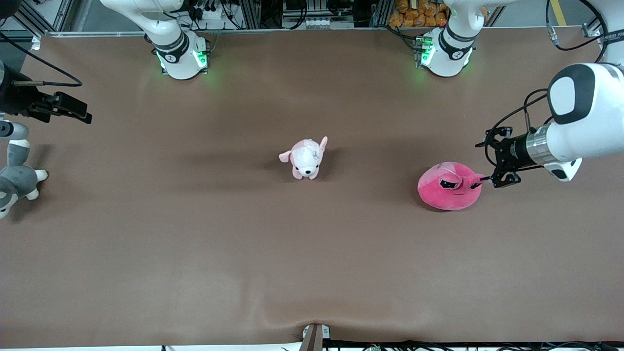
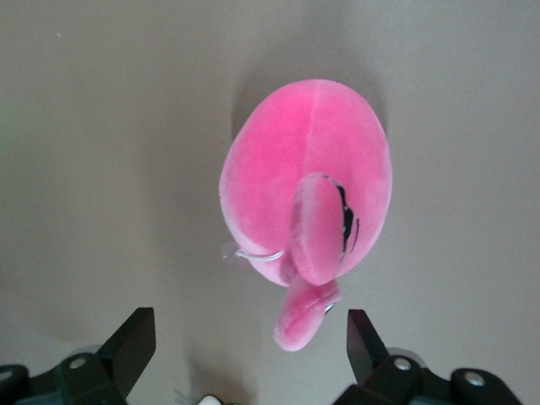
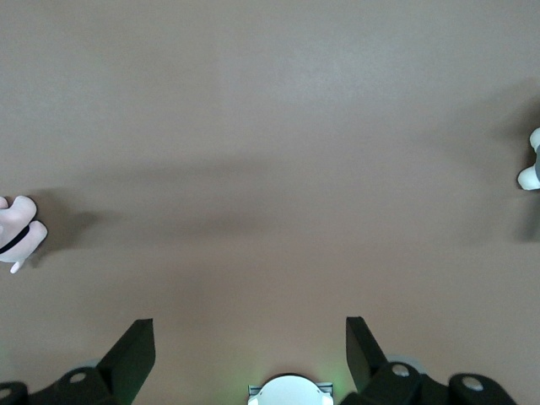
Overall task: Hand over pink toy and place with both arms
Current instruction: 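Lower the left gripper and close it on the flamingo's neck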
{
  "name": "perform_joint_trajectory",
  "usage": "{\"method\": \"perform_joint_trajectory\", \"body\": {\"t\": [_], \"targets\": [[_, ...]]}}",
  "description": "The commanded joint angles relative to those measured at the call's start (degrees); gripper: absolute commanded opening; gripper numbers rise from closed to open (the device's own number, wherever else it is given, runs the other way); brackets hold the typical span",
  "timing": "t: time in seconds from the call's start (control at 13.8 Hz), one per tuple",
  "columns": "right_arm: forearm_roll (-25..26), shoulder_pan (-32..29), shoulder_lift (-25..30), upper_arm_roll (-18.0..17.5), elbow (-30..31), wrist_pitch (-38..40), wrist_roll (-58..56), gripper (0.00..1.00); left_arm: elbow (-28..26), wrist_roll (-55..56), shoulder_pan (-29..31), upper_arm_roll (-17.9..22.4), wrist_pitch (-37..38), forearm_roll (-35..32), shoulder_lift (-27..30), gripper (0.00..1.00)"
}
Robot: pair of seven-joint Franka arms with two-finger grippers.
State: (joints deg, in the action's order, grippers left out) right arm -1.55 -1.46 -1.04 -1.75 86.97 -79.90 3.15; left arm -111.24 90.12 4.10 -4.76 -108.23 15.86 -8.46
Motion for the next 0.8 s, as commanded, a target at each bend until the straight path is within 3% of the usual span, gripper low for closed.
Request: {"method": "perform_joint_trajectory", "body": {"t": [0.0,0.29,0.36,0.51,0.58,0.73], "targets": [[-0.03,0.76,-0.28,0.17,0.4,-0.61,1.07,1.0,-1.16,0.5,0.56,-0.08,-3.29,1.36,-1.9,1.0],[-0.03,0.76,-0.28,0.17,0.22,-0.61,1.07,1.0,-4.33,-0.03,0.47,-0.16,-10.07,1.28,-3.75,0.97],[-0.03,0.76,-0.28,0.17,0.22,-0.61,1.07,1.0,-4.33,-0.12,0.3,-0.08,-10.59,1.28,-4.36,0.78],[-0.03,0.67,-0.19,0.17,0.22,-0.34,1.07,1.0,-4.34,-0.29,0.29,-0.16,-12.35,1.28,-4.37,0.32],[-0.03,0.67,-0.19,0.17,0.22,-0.26,1.07,1.0,-4.25,-0.47,0.12,-0.16,-12.44,1.19,-4.37,0.04],[-0.03,0.67,-0.1,0.17,-0.13,0.01,0.99,1.0,-3.98,-0.99,-0.06,-0.78,-12.44,1.1,-4.28,0.0]]}}
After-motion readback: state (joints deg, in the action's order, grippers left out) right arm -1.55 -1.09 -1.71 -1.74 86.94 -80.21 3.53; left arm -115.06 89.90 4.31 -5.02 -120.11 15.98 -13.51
